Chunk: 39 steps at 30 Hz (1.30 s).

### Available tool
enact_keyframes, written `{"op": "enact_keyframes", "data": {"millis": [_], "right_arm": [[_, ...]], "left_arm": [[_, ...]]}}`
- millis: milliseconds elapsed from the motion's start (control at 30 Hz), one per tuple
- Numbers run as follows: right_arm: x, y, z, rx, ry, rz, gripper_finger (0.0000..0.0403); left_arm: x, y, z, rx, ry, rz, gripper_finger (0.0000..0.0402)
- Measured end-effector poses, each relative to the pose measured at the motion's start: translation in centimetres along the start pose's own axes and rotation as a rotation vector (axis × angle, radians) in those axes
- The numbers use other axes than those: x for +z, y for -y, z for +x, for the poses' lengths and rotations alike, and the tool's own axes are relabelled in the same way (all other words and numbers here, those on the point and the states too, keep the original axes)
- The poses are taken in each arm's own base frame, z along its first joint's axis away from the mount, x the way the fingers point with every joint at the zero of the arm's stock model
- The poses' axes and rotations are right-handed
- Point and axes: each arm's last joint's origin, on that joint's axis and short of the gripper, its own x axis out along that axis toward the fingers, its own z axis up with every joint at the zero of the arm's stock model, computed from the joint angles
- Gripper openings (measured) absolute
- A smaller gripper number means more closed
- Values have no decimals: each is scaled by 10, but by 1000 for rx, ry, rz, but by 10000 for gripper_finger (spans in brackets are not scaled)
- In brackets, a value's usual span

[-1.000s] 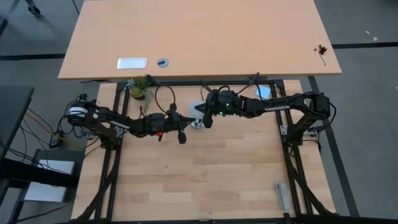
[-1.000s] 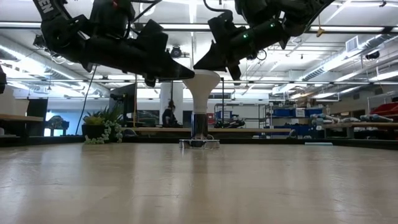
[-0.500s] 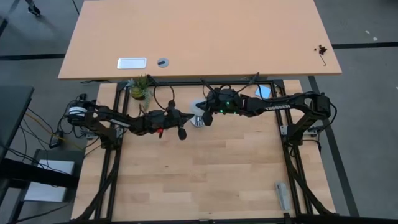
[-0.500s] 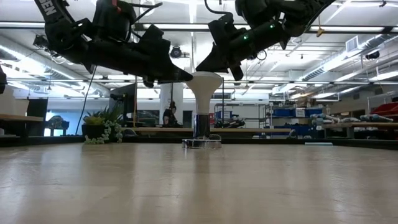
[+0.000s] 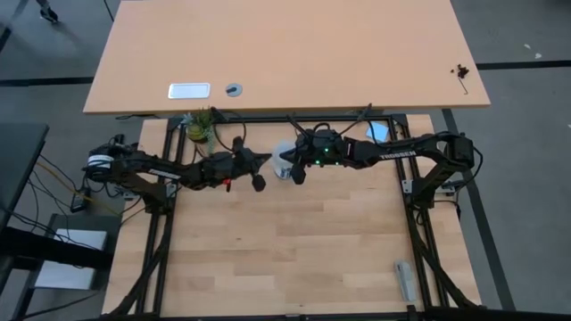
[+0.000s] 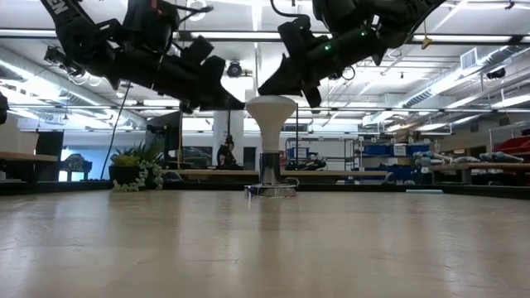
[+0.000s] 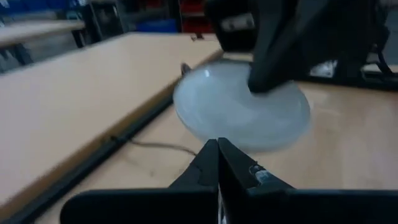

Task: Screw lightbulb
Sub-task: Insert the white lightbulb into the desk lamp

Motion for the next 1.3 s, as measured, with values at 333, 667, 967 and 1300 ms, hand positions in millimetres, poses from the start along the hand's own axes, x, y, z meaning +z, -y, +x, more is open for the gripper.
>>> {"op": "enact_keyframes", "data": {"millis": [333, 667, 967, 1300], "right_arm": [[1, 2, 0, -5, 6, 3, 8], [2, 2, 0, 20, 15, 4, 8], [3, 5, 0, 24, 13, 9, 8], [1, 5, 0, 33, -6, 9, 8]], "left_arm": [[-27, -8, 14, 7, -136, -22, 3], [-57, -23, 46, -66, -183, -78, 3], [-81, -16, 75, -109, -316, -65, 3], [-85, -4, 77, -182, -342, -65, 3]]}}
